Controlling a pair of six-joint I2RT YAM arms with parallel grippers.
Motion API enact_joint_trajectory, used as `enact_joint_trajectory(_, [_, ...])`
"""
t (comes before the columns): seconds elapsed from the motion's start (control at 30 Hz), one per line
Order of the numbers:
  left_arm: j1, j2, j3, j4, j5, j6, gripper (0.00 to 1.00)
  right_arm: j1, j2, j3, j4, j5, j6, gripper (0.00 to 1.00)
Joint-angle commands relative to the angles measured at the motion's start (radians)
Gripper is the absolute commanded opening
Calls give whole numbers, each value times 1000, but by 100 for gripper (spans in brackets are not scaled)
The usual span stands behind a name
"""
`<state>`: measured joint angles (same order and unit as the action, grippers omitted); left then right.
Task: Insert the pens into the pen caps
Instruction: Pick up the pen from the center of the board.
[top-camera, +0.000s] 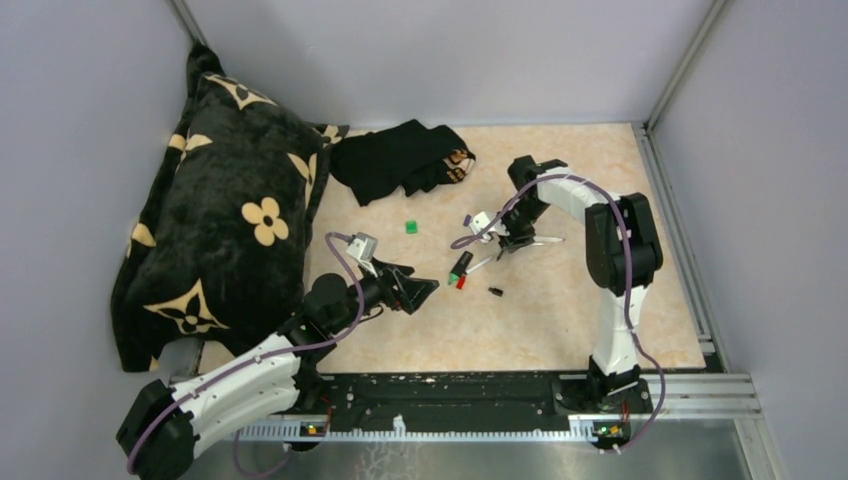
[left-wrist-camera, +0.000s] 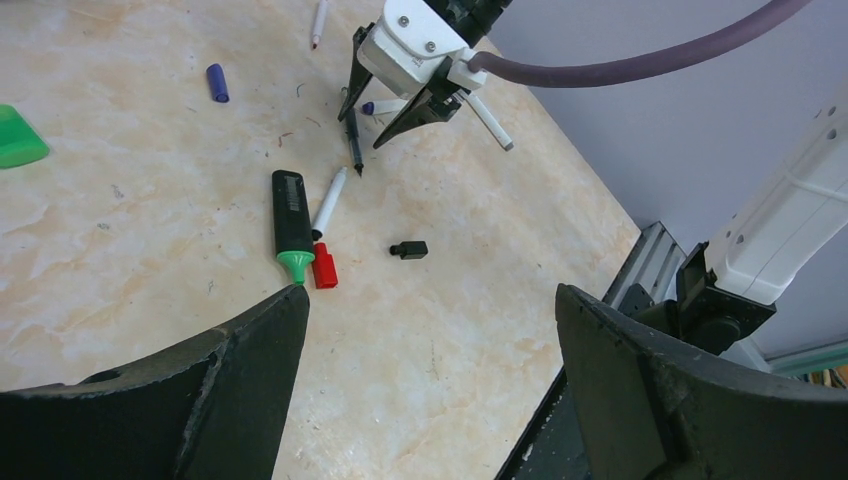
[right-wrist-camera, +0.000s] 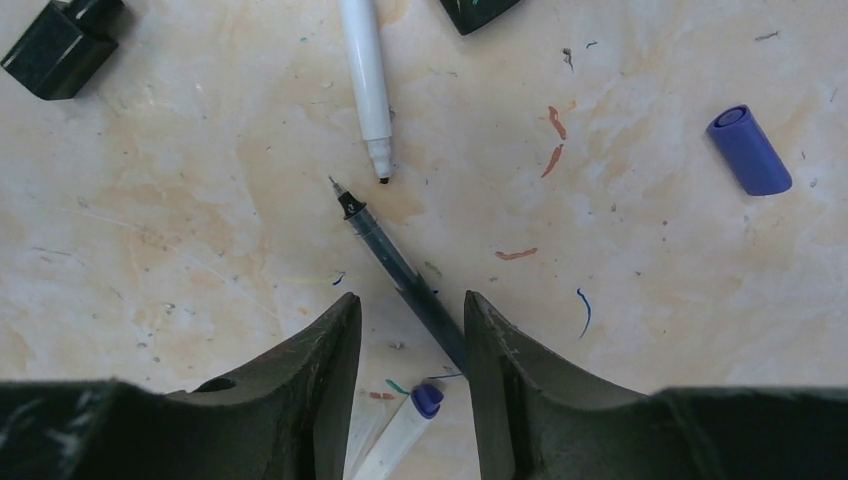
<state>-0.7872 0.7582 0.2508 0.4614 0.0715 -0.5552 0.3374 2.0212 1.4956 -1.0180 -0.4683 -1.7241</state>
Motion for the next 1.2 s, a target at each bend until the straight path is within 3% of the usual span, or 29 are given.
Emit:
enact_joint_trajectory(0.0, [8, 1, -1, -17, -8, 17, 97, 12, 34, 47, -2, 33, 2, 40])
enact_joint_trajectory(0.5, [8, 6, 8, -22, -3, 24, 97, 22, 103, 59, 16, 130, 9, 5])
enact_joint_trajectory(0.87, [8, -7, -3, 8, 28, 19, 97, 9, -30, 4, 114, 8, 51, 0])
enact_joint_trajectory(1.17, [8, -17, -115, 324, 210, 1, 98, -20, -268, -143, 236, -157, 298, 0])
